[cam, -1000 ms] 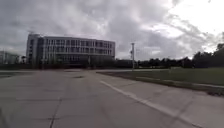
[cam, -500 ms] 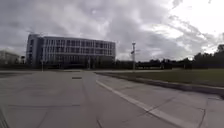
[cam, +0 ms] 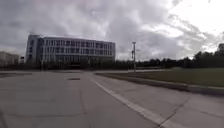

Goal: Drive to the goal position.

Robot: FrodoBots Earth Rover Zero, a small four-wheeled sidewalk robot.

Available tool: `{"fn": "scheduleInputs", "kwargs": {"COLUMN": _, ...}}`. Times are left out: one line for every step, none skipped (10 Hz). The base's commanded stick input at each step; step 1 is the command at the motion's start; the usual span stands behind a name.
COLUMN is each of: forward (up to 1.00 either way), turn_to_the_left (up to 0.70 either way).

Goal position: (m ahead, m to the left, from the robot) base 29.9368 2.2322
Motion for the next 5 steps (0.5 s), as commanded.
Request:
{"fn": "scheduleInputs", "kwargs": {"forward": 0.70, "turn_to_the_left": 0.00}}
{"fn": "scheduleInputs", "kwargs": {"forward": 0.70, "turn_to_the_left": 0.00}}
{"fn": "scheduleInputs", "kwargs": {"forward": 0.70, "turn_to_the_left": 0.00}}
{"fn": "scheduleInputs", "kwargs": {"forward": 0.70, "turn_to_the_left": 0.00}}
{"fn": "scheduleInputs", "kwargs": {"forward": 0.70, "turn_to_the_left": 0.00}}
